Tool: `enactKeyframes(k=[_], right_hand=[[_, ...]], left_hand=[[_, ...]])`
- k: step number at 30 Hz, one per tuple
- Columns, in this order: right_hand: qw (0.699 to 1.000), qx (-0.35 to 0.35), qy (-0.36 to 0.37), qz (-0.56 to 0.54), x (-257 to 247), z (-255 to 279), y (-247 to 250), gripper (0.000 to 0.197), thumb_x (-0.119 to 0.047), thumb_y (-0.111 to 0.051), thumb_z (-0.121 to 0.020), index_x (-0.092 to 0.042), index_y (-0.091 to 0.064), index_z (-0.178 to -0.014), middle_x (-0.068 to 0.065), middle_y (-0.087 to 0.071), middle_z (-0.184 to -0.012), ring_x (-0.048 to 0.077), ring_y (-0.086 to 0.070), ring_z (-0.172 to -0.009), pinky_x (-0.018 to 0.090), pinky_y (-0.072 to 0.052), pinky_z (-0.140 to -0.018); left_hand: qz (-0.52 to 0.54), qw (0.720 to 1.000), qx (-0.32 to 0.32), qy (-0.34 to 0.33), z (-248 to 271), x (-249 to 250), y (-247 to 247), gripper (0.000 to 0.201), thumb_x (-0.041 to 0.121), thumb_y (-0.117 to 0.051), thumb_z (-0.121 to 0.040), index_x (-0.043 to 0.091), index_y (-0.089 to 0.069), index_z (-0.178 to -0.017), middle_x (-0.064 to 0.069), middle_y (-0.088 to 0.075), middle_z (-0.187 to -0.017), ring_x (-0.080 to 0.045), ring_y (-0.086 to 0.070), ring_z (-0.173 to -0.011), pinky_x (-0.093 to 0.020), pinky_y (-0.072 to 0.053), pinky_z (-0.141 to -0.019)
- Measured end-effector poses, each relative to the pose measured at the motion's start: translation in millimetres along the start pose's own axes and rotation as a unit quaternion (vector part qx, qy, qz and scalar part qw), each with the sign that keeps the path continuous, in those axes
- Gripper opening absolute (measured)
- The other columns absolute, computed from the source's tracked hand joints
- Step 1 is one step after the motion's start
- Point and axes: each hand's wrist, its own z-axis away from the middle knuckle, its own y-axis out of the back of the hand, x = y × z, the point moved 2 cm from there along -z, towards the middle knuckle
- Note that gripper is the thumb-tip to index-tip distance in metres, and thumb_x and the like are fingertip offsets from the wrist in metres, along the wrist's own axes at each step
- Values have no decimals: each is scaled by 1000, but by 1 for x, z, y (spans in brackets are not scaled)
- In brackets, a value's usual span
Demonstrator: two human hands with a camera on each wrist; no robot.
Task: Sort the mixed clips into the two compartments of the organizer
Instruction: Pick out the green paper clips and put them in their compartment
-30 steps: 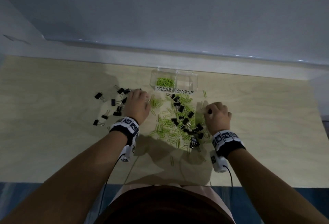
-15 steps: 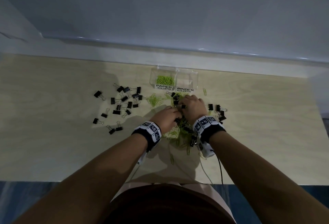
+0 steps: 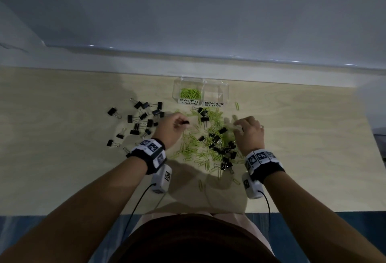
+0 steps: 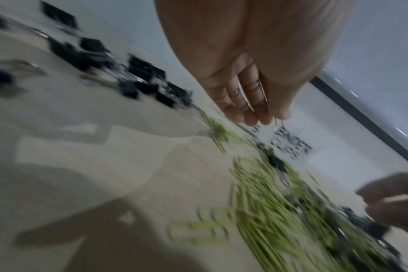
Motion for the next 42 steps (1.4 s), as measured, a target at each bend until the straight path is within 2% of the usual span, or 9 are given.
enactKeyframes(k=[5, 11, 15, 18, 23, 30, 32, 34, 42], right_hand=[[984, -97, 142, 39, -56, 14, -19, 16, -21, -58, -83, -16, -67, -96, 1, -62, -98, 28, -53, -96, 44, -38, -86], [959, -208, 142, 129, -90, 14, -37, 28, -28, -50, -90, -17, -60, -114, 4, -55, -122, 29, -43, -117, 47, -32, -99], [966, -223, 104, 81, -92, 9, -39, 17, -23, -53, -87, -16, -65, -96, 3, -57, -108, 27, -48, -108, 46, -35, -98], [977, -197, 54, -57, -85, 6, -37, 7, -13, -60, -77, -14, -64, -73, -1, -57, -86, 24, -58, -84, 43, -48, -87], [963, -73, -2, -260, -68, 8, -23, 10, -3, -69, -72, -12, -65, -72, 0, -64, -79, 14, -61, -71, 27, -54, -68], [950, 6, -157, -271, 4, -2, -2, 8, -14, -65, -81, -16, -63, -74, 4, -68, -80, 17, -66, -71, 22, -55, -62], [973, -10, -124, -194, 12, -4, 5, 6, -15, -67, -82, -12, -64, -77, 3, -65, -79, 16, -61, -68, 14, -48, -60], [988, -24, -74, -130, 12, -8, 7, 7, -16, -68, -81, -9, -66, -81, 4, -60, -81, 17, -57, -68, 23, -51, -65], [978, -135, 150, -61, -60, -5, -13, 22, -5, -56, -78, -11, -67, -97, 6, -62, -100, 25, -61, -86, 40, -56, -76]], left_hand=[[-81, 989, 114, 58, -9, -42, 45, 14, 18, -65, -86, 9, -64, -97, -4, -67, -93, -15, -59, -82, -25, -46, -73], [-259, 964, 61, -26, -15, -47, 46, 29, 14, -56, -89, 5, -60, -116, -11, -52, -120, -30, -45, -113, -41, -41, -98], [-322, 943, -6, -80, -30, -23, 22, 35, 3, -52, -86, 4, -56, -121, -13, -52, -120, -31, -45, -114, -42, -40, -96], [-395, 915, -40, -67, -31, -14, 6, 34, 0, -51, -83, 4, -56, -116, -12, -52, -118, -31, -45, -112, -41, -39, -91], [-404, 905, -57, -120, -3, -21, -20, 42, -1, -49, -85, 6, -49, -126, -11, -49, -124, -29, -43, -114, -38, -34, -99], [-337, 902, -164, -213, 22, -27, -34, 50, 5, -50, -89, 10, -43, -138, -9, -51, -130, -26, -44, -120, -35, -33, -105], [-324, 917, -130, -195, 16, -18, -30, 52, 0, -52, -86, 13, -44, -136, -7, -51, -130, -22, -44, -120, -31, -37, -105], [-322, 928, -91, -164, 2, -9, -25, 54, -4, -50, -84, 15, -45, -135, -5, -49, -135, -21, -42, -125, -32, -35, -109], [-410, 890, -122, -160, -25, 3, -19, 62, -4, -51, -78, 13, -41, -137, -4, -38, -143, -26, -34, -128, -45, -33, -108]])
